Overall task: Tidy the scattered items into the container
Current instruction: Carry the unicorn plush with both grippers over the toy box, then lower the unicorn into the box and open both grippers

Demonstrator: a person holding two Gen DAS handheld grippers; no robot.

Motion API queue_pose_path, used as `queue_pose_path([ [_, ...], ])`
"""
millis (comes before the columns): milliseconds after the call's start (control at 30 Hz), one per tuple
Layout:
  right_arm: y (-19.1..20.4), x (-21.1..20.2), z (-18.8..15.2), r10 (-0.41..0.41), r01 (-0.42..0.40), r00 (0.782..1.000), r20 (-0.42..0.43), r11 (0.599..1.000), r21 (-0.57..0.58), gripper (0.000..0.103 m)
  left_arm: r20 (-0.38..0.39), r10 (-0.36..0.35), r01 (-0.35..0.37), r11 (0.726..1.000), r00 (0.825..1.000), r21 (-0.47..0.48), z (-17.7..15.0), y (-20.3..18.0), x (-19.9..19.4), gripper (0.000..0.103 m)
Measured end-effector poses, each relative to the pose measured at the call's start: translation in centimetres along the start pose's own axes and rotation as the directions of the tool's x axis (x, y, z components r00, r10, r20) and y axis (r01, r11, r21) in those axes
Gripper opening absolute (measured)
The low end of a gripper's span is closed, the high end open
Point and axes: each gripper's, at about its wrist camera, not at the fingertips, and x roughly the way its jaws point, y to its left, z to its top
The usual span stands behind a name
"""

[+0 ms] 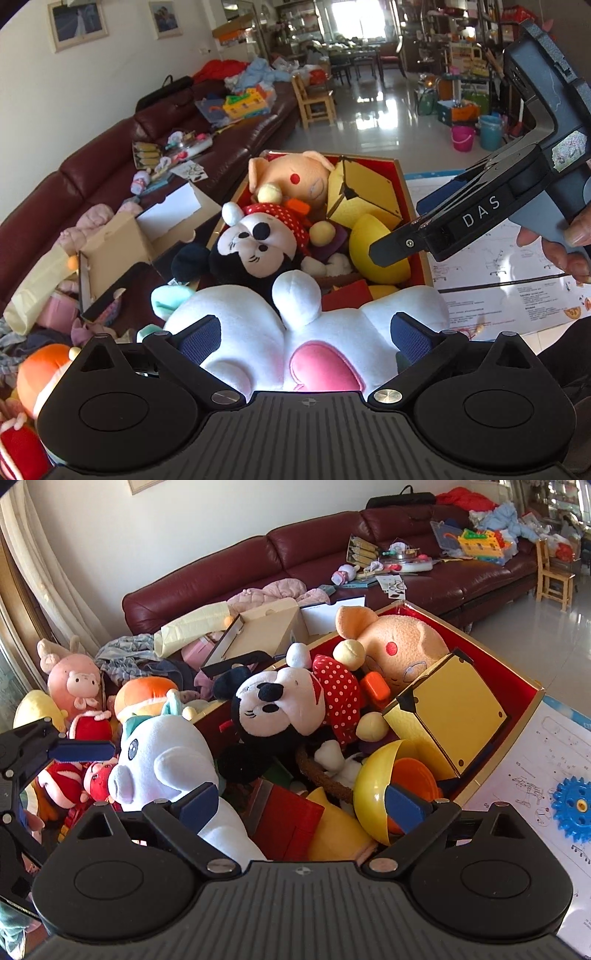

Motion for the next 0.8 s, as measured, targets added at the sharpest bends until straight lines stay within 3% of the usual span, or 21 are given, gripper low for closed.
queue_pose_path([
  [200,0.8,-0.7,0.3,-0.006,0.001,0.998,-0.059,0.996,-0.087,0.099,-0.002,-0.081,0.081,0.996,0.997,-0.022,0.4,0.5,0.5,0.103],
  [367,2.0,-1.5,0.7,-0.025,0.003,0.993,-0.112,0.982,-0.191,0.100,-0.094,-0.128,0.130,0.991,0.987,0.016,1.4,1.2,1.8,0.103],
  [467,2.7,-1.9,1.1,-0.013,-0.020,0.991,-0.135,0.972,-0.236,0.100,-0.082,-0.122,0.127,0.990,0.989,0.063,1.8,2.0,2.0,0.103],
  [567,3.7,-1.2,1.2,0.002,-0.058,0.982,-0.187,0.954,-0.295,0.101,-0.135,-0.133,0.145,0.987,0.982,0.076,1.7,2.6,3.4,0.103],
  [800,6.1,2.3,-0.1,-0.046,-0.094,0.950,-0.308,0.900,-0.426,0.101,-0.152,-0.061,0.093,0.972,0.987,0.214,1.0,1.2,4.9,0.103],
])
